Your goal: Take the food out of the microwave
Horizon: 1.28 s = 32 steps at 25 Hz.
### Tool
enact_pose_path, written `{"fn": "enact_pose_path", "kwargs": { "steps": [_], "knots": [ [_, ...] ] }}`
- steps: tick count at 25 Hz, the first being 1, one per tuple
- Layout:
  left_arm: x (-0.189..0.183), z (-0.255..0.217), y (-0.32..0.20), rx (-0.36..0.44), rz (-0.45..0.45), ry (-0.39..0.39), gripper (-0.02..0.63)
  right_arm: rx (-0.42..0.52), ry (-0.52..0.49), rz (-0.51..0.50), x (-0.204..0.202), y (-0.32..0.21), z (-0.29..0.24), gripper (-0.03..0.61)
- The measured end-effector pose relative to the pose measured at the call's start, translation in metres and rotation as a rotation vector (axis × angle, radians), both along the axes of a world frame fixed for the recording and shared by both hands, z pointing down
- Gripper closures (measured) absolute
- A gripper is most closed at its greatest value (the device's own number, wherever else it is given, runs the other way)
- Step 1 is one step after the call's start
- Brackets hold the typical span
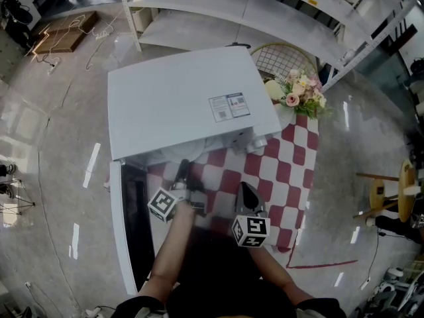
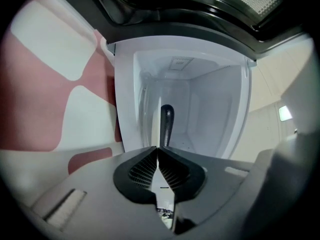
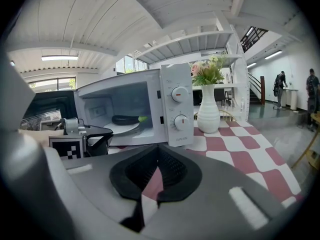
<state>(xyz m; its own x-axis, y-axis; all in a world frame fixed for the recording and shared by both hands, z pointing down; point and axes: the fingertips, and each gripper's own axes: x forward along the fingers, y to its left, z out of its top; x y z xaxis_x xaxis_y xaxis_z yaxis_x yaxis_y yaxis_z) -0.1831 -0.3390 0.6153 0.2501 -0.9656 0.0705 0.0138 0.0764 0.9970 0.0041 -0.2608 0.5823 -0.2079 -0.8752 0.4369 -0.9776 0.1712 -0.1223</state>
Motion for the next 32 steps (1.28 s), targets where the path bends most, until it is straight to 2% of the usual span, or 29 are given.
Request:
{"fn": "enact_pose_path", "kwargs": {
  "steps": [21, 25, 32],
  "knots": [
    [0.008, -0.01, 0.032, 0.015, -0.039, -0.002, 0.595, 0.016, 0.002, -0.063, 0.011, 0.017, -0.012, 0.577],
    [0.015, -0.015, 0.038, 0.028, -0.045, 0.024, 0.595, 0.023, 0.004, -0.074, 0.015, 0.022, -0.014, 0.577],
    [0.016, -0.012, 0.054, 0.018, -0.048, 0.004, 0.595, 0.033, -0.002, -0.086, 0.017, 0.029, -0.016, 0.577]
  ]
}}
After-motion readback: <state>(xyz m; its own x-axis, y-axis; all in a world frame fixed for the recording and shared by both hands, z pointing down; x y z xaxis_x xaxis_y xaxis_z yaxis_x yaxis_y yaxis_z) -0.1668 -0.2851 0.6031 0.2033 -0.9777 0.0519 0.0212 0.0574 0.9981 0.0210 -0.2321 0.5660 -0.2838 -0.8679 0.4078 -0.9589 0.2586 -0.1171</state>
